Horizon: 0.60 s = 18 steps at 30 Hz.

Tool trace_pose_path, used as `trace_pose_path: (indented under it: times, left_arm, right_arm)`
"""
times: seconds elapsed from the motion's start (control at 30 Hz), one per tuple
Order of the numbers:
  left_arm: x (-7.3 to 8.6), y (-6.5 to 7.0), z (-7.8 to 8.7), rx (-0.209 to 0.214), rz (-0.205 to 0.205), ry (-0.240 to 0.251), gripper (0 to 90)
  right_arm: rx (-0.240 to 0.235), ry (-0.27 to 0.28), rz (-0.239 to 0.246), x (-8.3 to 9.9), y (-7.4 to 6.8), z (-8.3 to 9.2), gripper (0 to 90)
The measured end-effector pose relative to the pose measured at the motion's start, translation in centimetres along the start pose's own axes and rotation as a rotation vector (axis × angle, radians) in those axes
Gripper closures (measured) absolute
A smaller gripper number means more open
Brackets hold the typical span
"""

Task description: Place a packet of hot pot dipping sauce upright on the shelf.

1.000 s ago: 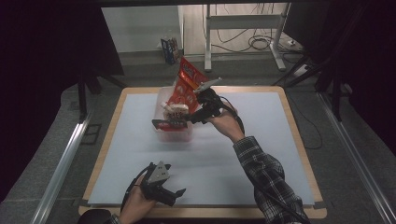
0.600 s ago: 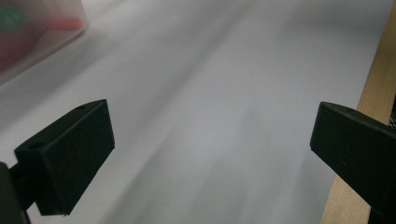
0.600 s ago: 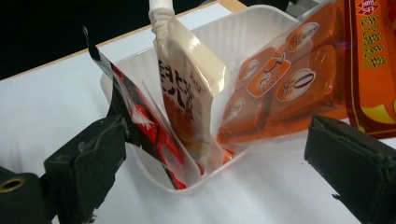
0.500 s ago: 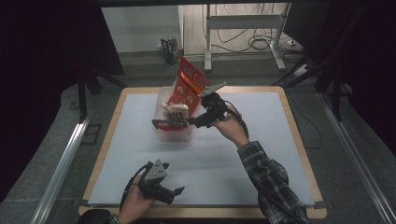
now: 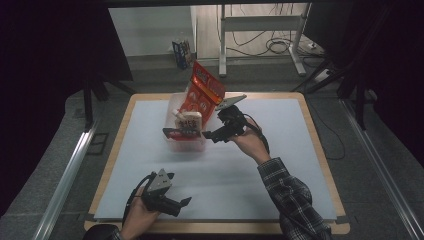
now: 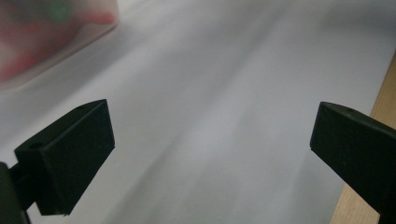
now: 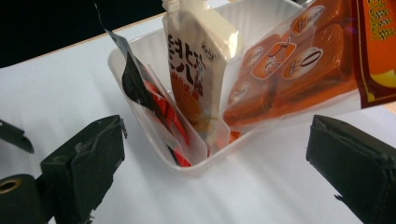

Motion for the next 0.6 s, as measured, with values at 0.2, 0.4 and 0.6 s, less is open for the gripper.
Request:
trace_pose_path:
  times: [0.2,0.4,0.6]
  left_arm:
    - [0.3,-0.4,0.9,-0.019,0.018,0.008,0.0]
    - [1.0,-0.9,2.0,-0.051,0.032,0.01,0.0]
    - [1.6,-1.4,3.0,-0.078,0.053,0.016,0.0]
  right_arm:
    - [0.001,-0.005,-0.009,0.8,-0.2,0.2,4.1]
    - [-0.003,-0.006,-0.014,1.7,-0.7,0.5,4.1]
    - [0.0,0.003,-0.019,2.6,-1.2,0.9,4.1]
Point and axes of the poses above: each handheld gripper's, and its own axes: z roughly backward along the jaws, x roughly out of its underside, y roughly to its right, the point moved 5 cm from there along -z, roughly forward along the jaws, and after that the axes turned 1 degree about y, right-handed, at the moved point
